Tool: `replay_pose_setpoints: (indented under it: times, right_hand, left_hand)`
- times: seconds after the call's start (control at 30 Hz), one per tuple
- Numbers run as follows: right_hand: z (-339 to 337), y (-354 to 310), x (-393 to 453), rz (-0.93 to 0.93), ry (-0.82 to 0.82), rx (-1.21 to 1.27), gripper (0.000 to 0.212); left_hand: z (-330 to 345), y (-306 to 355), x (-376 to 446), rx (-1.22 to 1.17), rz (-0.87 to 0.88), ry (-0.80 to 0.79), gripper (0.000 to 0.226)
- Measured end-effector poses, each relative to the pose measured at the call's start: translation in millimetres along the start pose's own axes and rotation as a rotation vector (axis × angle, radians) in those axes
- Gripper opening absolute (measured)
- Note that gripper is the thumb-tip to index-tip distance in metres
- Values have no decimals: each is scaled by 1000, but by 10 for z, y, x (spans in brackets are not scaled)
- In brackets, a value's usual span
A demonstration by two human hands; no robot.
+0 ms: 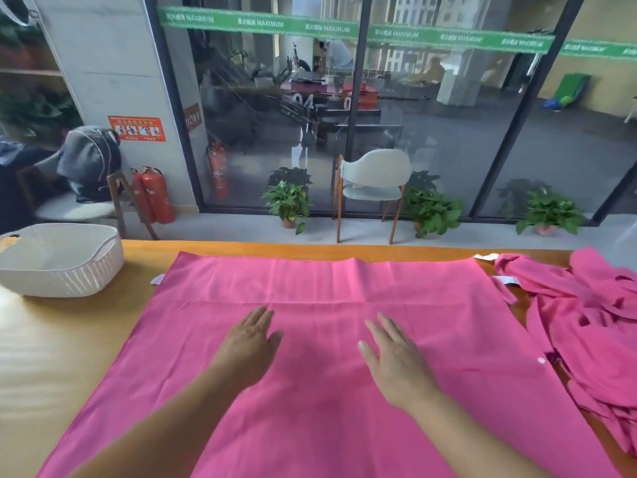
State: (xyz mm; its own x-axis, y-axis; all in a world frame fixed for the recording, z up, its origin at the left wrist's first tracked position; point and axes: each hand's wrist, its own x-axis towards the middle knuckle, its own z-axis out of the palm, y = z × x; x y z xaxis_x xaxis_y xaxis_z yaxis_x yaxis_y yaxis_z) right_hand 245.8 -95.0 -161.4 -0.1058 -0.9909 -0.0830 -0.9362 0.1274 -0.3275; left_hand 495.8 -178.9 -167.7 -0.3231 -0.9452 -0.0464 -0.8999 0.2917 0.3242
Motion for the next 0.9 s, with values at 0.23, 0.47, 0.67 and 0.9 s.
replay_pose_setpoints:
  times: [0.23, 0.47, 0.67, 0.9]
  right_hand:
    - [249, 188, 1290, -73, -135, -162, 62]
    - [498, 255, 1730, -150, -79, -202, 79]
    - [480, 216, 1860, -151, -67, -150, 78]
    - [433, 438, 1896, -38, -117, -213, 79]
  left_hand:
    - [467, -144, 1133, 166, 191, -45, 97]
    - [489, -535, 1590, 216, 150, -8, 100]
    - [473, -743, 1478, 204, 118, 18, 97]
    - [459, -781, 1349, 126, -29, 113, 90]
